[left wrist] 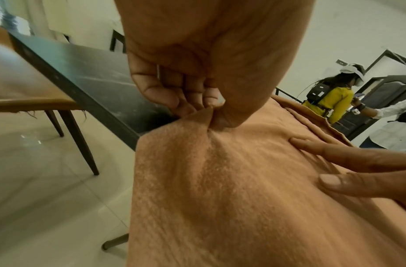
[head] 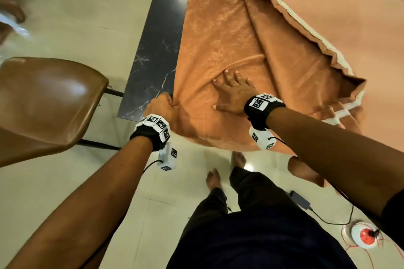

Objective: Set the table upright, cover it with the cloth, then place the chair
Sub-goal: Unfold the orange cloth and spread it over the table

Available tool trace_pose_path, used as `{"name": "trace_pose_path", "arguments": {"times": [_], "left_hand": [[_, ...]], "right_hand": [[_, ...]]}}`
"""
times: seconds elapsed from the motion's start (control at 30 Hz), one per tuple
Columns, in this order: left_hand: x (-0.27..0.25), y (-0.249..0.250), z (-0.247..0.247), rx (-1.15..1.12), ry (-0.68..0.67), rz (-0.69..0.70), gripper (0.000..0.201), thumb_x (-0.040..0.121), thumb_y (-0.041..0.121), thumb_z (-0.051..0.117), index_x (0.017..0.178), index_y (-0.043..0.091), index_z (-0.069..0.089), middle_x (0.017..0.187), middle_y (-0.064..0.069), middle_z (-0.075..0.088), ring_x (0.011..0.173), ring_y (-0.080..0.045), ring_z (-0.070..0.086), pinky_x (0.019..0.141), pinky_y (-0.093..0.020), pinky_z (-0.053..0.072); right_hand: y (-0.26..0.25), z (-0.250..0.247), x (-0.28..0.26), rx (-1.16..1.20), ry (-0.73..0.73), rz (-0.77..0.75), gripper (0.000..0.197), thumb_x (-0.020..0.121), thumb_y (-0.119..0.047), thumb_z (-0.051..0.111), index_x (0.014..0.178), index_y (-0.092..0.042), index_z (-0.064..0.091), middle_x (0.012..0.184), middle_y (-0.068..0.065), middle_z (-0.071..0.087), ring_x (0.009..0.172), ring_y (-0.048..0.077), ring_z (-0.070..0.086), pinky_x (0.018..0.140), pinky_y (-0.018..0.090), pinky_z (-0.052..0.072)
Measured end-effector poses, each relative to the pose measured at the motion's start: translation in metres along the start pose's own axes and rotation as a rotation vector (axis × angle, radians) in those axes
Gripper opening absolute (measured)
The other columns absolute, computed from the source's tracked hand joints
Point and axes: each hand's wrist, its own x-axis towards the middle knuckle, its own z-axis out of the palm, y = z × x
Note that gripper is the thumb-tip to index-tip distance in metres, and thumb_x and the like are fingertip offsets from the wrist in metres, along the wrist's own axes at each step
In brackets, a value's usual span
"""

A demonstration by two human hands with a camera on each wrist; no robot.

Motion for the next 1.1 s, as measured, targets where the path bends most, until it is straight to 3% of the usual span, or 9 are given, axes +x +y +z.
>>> {"name": "trace_pose_path", "arguments": {"times": [0.27,0.47,0.57,0.63,0.7,0.77,0.97,1.03,1.1], "left_hand": [[0.046,-0.076,-0.054,0.081,0.067,-0.056,0.015,0.079,0.026,0.059,0.079,0.015,0.048,0.067,-0.006,0.055,0.062,-0.030,0.052,0.057,-0.031,0.040],[0.080,-0.137,-0.097,0.219,0.030,-0.232,0.011,0.081,0.028,0.058,0.082,0.018,0.052,0.083,-0.013,0.065,0.074,-0.034,0.058,0.067,-0.036,0.045],[0.095,-0.150,-0.112,0.260,-0.027,-0.351,0.028,0.087,0.039,0.055,0.098,0.016,0.065,0.098,-0.020,0.068,0.085,-0.039,0.064,0.074,-0.040,0.052],[0.110,-0.148,-0.119,0.279,-0.078,-0.365,0.039,0.088,0.042,0.057,0.113,0.013,0.063,0.107,-0.020,0.068,0.095,-0.039,0.064,0.079,-0.039,0.051],[0.130,-0.140,-0.121,0.230,-0.088,-0.297,0.044,0.086,0.030,0.063,0.126,0.012,0.055,0.114,-0.018,0.065,0.104,-0.039,0.062,0.085,-0.040,0.048],[0.154,-0.124,-0.119,0.151,-0.085,-0.185,0.043,0.084,0.024,0.066,0.123,0.009,0.054,0.110,-0.017,0.063,0.104,-0.040,0.061,0.085,-0.042,0.049],[0.232,-0.045,-0.121,-0.127,-0.076,0.150,0.048,0.086,0.025,0.070,0.128,0.011,0.052,0.123,-0.013,0.052,0.110,-0.025,0.055,0.094,-0.043,0.049],[0.265,-0.017,-0.127,-0.167,-0.100,0.277,0.048,0.084,0.025,0.070,0.127,0.014,0.053,0.125,-0.013,0.052,0.115,-0.026,0.054,0.100,-0.043,0.047],[0.302,0.003,-0.133,-0.127,-0.129,0.378,0.052,0.082,0.030,0.068,0.128,0.013,0.053,0.124,-0.018,0.052,0.115,-0.032,0.055,0.100,-0.045,0.046]], "right_hand": [[-0.089,-0.013,0.056,-0.032,-0.038,-0.070,0.095,0.083,-0.082,0.037,0.158,-0.042,-0.007,0.165,0.003,-0.024,0.152,0.033,-0.020,0.121,0.059,-0.004],[-0.159,-0.025,0.104,-0.004,-0.047,-0.228,0.086,0.092,-0.068,0.042,0.160,-0.036,0.002,0.167,0.008,-0.017,0.153,0.033,-0.014,0.122,0.056,0.001],[-0.174,-0.045,0.121,0.056,-0.111,-0.308,0.078,0.095,-0.061,0.047,0.160,-0.029,0.019,0.169,0.009,-0.004,0.155,0.031,-0.003,0.124,0.049,0.007],[-0.169,-0.069,0.136,0.135,-0.098,-0.384,0.065,0.099,-0.050,0.050,0.155,-0.023,0.033,0.166,0.009,0.020,0.152,0.028,0.018,0.123,0.040,0.017],[-0.155,-0.089,0.150,0.207,-0.006,-0.417,0.050,0.098,-0.040,0.053,0.144,-0.022,0.049,0.152,0.005,0.045,0.140,0.026,0.041,0.115,0.036,0.033],[-0.138,-0.107,0.164,0.197,0.100,-0.358,0.048,0.092,-0.039,0.055,0.138,-0.023,0.055,0.142,0.003,0.054,0.130,0.027,0.050,0.105,0.041,0.043],[-0.086,-0.165,0.214,0.044,0.330,-0.105,0.055,0.087,-0.041,0.062,0.140,-0.033,0.050,0.153,0.007,0.037,0.137,0.031,0.037,0.102,0.051,0.041],[-0.075,-0.181,0.235,0.008,0.347,-0.005,0.053,0.084,-0.040,0.063,0.137,-0.037,0.054,0.161,0.006,0.026,0.141,0.032,0.032,0.106,0.055,0.037],[-0.069,-0.194,0.256,0.009,0.344,0.079,0.048,0.087,-0.037,0.060,0.135,-0.038,0.058,0.158,0.007,0.029,0.142,0.034,0.030,0.107,0.054,0.035]]}}
